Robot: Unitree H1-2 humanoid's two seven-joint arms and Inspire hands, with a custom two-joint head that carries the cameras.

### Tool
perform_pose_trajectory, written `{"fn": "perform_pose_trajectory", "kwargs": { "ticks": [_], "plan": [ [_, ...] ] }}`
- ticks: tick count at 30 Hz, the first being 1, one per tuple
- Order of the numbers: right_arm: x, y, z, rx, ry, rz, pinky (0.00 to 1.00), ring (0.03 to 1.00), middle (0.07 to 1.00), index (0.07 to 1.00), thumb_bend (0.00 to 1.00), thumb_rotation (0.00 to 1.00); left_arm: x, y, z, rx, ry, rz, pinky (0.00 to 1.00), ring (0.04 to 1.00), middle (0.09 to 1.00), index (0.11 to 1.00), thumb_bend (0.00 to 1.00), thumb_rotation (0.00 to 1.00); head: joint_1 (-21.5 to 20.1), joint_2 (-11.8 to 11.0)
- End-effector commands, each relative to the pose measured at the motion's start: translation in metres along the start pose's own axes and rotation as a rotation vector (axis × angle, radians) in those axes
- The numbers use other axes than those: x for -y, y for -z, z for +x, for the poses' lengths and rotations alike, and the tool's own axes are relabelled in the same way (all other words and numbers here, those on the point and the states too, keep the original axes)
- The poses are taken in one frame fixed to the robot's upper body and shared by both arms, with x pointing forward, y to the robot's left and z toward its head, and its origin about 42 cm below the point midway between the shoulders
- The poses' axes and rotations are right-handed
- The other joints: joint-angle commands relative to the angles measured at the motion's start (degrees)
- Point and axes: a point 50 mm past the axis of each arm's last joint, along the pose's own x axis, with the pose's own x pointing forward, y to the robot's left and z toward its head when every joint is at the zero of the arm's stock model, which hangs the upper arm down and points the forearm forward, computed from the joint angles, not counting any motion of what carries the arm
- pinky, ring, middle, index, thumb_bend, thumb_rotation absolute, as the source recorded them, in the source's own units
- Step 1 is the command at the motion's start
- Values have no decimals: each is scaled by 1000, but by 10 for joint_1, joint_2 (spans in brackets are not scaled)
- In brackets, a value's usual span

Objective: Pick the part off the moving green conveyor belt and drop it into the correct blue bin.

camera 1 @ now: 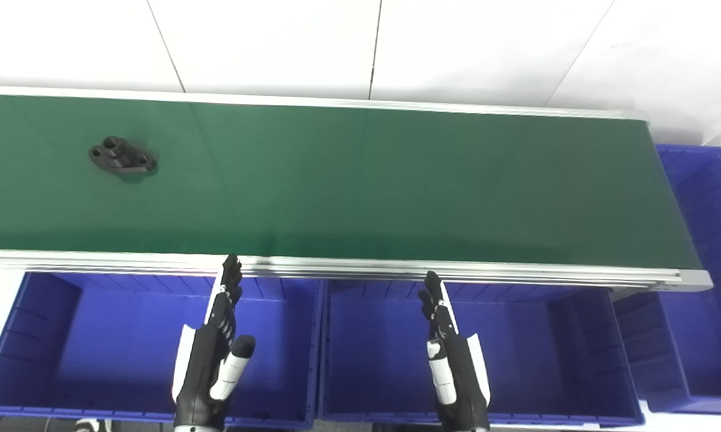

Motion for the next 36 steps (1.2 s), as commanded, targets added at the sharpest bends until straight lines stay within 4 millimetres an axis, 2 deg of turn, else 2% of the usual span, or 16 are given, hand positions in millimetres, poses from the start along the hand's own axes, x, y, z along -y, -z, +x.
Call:
{"fn": "perform_pose_trajectory", "kwargs": {
  "ticks": [1,7,19,24,28,30,32,36],
  "plan": [
    [-6,-6,3,35,-1,21,1000,980,1000,1000,791,1000,-1,-6,1,56,4,10,1000,1000,1000,1000,811,927,0,0],
    [-6,-5,4,33,-5,15,1000,979,1000,1000,798,1000,0,-6,2,56,6,14,1000,1000,1000,1000,809,920,1,-2],
    [3,13,8,19,-18,9,1000,985,1000,1000,789,1000,9,13,6,56,1,38,1000,985,1000,1000,790,909,28,-72],
    [8,19,9,14,-10,5,1000,984,1000,1000,781,1000,15,18,9,52,5,58,1000,971,1000,1000,746,938,46,-91],
    [15,26,11,14,-16,19,1000,998,1000,1000,772,1000,20,21,11,46,1,63,970,945,1000,1000,634,955,75,-111],
    [19,28,12,9,-21,28,1000,1000,1000,1000,770,998,23,24,11,40,1,67,957,937,1000,1000,619,961,86,-122],
    [21,31,12,2,-23,38,1000,1000,1000,1000,773,991,25,25,11,40,2,87,949,929,1000,1000,614,973,92,-127],
    [26,33,13,-5,-27,47,1000,1000,1000,1000,788,983,29,27,11,41,-1,115,888,913,1000,1000,527,999,106,-134]
  ]
}}
